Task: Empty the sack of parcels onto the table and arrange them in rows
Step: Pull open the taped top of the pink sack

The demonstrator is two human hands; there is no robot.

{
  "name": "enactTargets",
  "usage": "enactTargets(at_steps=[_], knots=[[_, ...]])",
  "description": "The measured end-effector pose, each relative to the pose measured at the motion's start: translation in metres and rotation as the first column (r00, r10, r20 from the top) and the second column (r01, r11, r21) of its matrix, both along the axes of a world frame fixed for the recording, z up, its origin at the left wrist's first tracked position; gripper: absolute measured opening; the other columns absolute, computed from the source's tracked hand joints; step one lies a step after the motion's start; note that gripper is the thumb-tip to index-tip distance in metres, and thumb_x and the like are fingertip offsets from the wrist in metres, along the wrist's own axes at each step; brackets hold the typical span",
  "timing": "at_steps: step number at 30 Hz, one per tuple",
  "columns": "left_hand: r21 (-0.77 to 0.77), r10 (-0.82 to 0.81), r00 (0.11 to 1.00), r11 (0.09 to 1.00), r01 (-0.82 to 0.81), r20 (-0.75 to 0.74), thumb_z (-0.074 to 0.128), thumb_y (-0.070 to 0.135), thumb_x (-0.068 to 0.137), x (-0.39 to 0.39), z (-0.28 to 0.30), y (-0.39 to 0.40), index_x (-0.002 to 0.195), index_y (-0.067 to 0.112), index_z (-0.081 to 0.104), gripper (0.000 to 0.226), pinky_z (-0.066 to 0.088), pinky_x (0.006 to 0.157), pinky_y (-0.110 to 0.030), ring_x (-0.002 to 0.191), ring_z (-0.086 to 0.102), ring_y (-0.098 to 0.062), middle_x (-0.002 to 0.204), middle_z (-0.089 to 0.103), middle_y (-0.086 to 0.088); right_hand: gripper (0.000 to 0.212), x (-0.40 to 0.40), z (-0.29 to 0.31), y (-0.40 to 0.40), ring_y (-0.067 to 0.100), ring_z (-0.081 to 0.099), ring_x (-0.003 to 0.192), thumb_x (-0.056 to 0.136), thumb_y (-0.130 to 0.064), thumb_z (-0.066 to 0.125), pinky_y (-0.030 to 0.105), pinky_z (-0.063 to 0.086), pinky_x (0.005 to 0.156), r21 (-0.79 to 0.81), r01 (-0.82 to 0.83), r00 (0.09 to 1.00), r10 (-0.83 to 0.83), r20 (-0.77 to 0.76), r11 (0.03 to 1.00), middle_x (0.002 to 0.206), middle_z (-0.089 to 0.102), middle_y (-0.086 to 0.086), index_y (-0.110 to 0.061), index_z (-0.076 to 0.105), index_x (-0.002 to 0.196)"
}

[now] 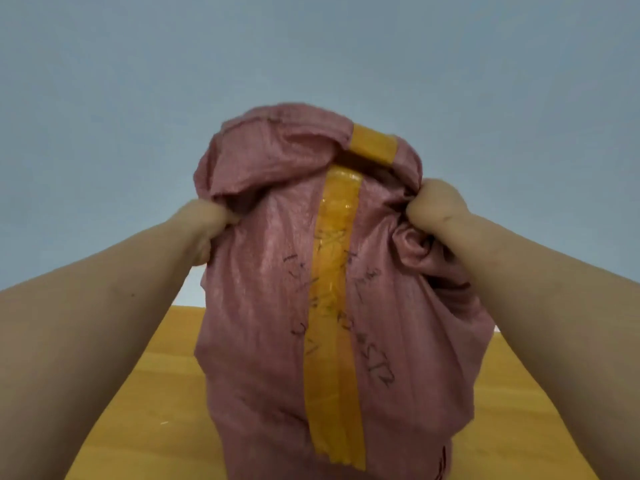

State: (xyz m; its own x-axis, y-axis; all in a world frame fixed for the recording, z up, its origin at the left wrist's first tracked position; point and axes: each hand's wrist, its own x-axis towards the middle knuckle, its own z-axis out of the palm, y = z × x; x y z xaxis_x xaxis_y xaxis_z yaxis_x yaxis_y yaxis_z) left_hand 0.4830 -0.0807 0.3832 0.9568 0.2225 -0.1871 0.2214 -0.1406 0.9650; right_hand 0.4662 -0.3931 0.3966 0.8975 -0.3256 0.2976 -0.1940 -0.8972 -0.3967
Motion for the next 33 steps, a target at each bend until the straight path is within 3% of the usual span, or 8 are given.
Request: enactTargets(at_steps=[5, 9, 14, 19, 24, 27, 29, 33], knots=[[-0.18, 0.178, 0.936, 0.975, -0.127, 0.303, 0.048, -0.002, 0.092, 0.007, 0.032, 0.0, 0.074, 0.017, 0.057, 0.027, 0.034, 0.037, -0.015, 0.037, 0.045, -0.007, 0.066, 0.053, -0.003, 0.034, -0.005, 0.031, 0.014, 0.041, 0.058, 0.111, 0.089, -0.01, 0.046, 0.038, 0.045, 0.086, 0.174, -0.032, 0.915, -0.041, 0.402, 0.984, 0.12, 0.064, 0.022, -0.006, 0.062, 0.119], [0.039, -0.079, 0.928, 0.997, 0.069, 0.365, 0.054, 0.0, 0.092, -0.002, 0.014, -0.004, 0.081, 0.017, 0.064, 0.023, 0.056, 0.063, -0.032, 0.054, 0.059, -0.015, 0.08, 0.065, -0.011, 0.036, -0.003, 0.006, 0.024, 0.043, 0.057, 0.116, 0.094, -0.011, 0.046, 0.039, 0.045, 0.092, 0.066, -0.106, 0.983, 0.095, 0.159, 0.992, 0.127, 0.061, 0.026, -0.003, 0.058, 0.127], [-0.212, 0.114, 0.862, 0.977, -0.008, 0.494, 0.049, -0.006, 0.094, 0.004, 0.027, 0.003, 0.082, 0.012, 0.059, 0.024, 0.052, 0.051, -0.025, 0.049, 0.057, -0.012, 0.074, 0.058, -0.008, 0.037, -0.003, 0.02, 0.011, 0.039, 0.058, 0.115, 0.091, -0.014, 0.049, 0.035, 0.043, 0.088, 0.259, -0.073, 0.874, -0.063, 0.482, 0.963, 0.124, 0.064, 0.02, -0.008, 0.06, 0.126], [0.096, -0.314, 0.895, 0.949, 0.299, 0.317, 0.061, -0.013, 0.078, 0.0, 0.002, -0.008, 0.105, 0.008, 0.066, 0.034, 0.055, 0.089, -0.033, 0.092, 0.065, -0.024, 0.099, 0.069, -0.012, 0.036, -0.001, 0.003, 0.023, 0.041, 0.058, 0.11, 0.089, -0.021, 0.051, 0.032, 0.04, 0.082, 0.21, -0.163, 0.965, 0.112, 0.236, 0.964, 0.119, 0.065, 0.022, -0.009, 0.061, 0.121], [0.107, -0.158, 0.962, 0.985, 0.137, 0.221, 0.067, -0.005, 0.085, 0.006, -0.019, 0.024, 0.097, 0.011, 0.07, 0.02, 0.054, 0.087, -0.034, 0.09, 0.067, -0.027, 0.107, 0.071, -0.02, 0.093, -0.005, -0.019, -0.004, 0.043, 0.045, 0.126, 0.064, -0.067, 0.069, 0.049, 0.039, 0.11, 0.203, 0.045, 0.993, -0.021, -0.119, 0.978, 0.135, 0.043, 0.018, -0.031, 0.039, 0.144], [0.167, -0.104, 0.977, 0.983, 0.073, 0.184, 0.075, 0.013, 0.087, -0.003, -0.035, 0.026, 0.091, 0.023, 0.07, 0.012, 0.049, 0.071, -0.022, 0.079, 0.063, -0.014, 0.095, 0.07, -0.005, 0.115, -0.009, -0.045, -0.015, 0.034, 0.046, 0.131, 0.054, -0.061, 0.088, 0.044, 0.039, 0.112, 0.429, 0.017, 0.969, 0.092, -0.231, 0.903, 0.144, 0.044, 0.011, -0.021, 0.035, 0.148], [0.158, -0.117, 0.981, 0.983, 0.093, 0.154, 0.073, 0.02, 0.089, -0.003, -0.041, 0.024, 0.105, 0.023, 0.069, 0.017, 0.048, 0.07, -0.025, 0.083, 0.062, -0.013, 0.098, 0.066, 0.001, 0.096, -0.011, -0.056, -0.016, 0.032, 0.051, 0.127, 0.065, -0.043, 0.089, 0.039, 0.043, 0.107, 0.435, -0.025, 0.955, 0.15, -0.257, 0.9, 0.141, 0.051, 0.009, -0.016, 0.044, 0.145], [0.057, -0.147, 0.985, 0.988, 0.142, 0.092, 0.071, 0.016, 0.091, -0.001, -0.033, 0.014, 0.11, 0.018, 0.066, 0.02, 0.056, 0.077, -0.036, 0.091, 0.067, -0.026, 0.104, 0.07, -0.009, 0.04, -0.013, -0.051, -0.004, 0.037, 0.054, 0.123, 0.093, -0.017, 0.059, 0.035, 0.043, 0.097, 0.066, -0.056, 0.958, 0.073, -0.279, 0.996, 0.133, 0.058, 0.019, -0.007, 0.059, 0.131]])
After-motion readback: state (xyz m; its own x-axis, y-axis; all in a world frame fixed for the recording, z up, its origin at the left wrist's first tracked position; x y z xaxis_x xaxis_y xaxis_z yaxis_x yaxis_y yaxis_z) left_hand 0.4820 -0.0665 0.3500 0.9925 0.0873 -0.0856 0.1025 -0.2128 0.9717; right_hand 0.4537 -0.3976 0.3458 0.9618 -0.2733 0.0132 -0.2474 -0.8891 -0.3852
